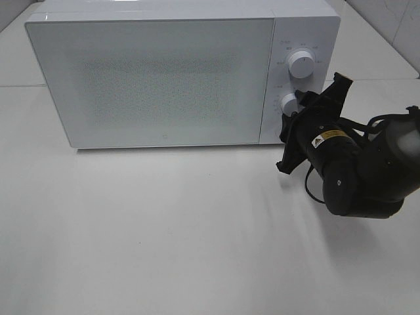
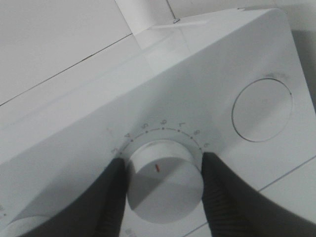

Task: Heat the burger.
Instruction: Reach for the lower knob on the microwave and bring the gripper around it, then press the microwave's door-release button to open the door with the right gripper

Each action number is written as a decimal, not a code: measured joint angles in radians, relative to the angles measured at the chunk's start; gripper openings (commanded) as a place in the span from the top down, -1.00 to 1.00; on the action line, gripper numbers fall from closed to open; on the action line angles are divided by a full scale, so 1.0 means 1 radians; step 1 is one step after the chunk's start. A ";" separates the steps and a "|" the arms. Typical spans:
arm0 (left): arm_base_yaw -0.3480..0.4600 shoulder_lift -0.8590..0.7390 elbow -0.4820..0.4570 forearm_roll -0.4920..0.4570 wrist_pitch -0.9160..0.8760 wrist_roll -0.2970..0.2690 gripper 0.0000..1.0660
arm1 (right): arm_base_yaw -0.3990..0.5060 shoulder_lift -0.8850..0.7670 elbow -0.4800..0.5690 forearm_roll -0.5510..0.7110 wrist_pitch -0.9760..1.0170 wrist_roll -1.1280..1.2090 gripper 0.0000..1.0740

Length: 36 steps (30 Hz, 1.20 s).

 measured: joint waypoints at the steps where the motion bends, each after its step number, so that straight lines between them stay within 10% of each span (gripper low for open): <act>1: 0.000 0.000 0.000 0.000 0.000 0.000 -0.89 | 0.001 0.000 0.000 0.000 0.000 0.002 0.40; 22: 0.000 0.000 0.000 0.000 0.000 0.000 -0.89 | 0.008 0.000 0.002 0.004 0.004 -0.046 -0.42; 36: 0.000 0.000 0.000 0.000 0.000 0.000 -0.89 | 0.008 0.000 0.035 0.005 0.002 -0.017 -0.42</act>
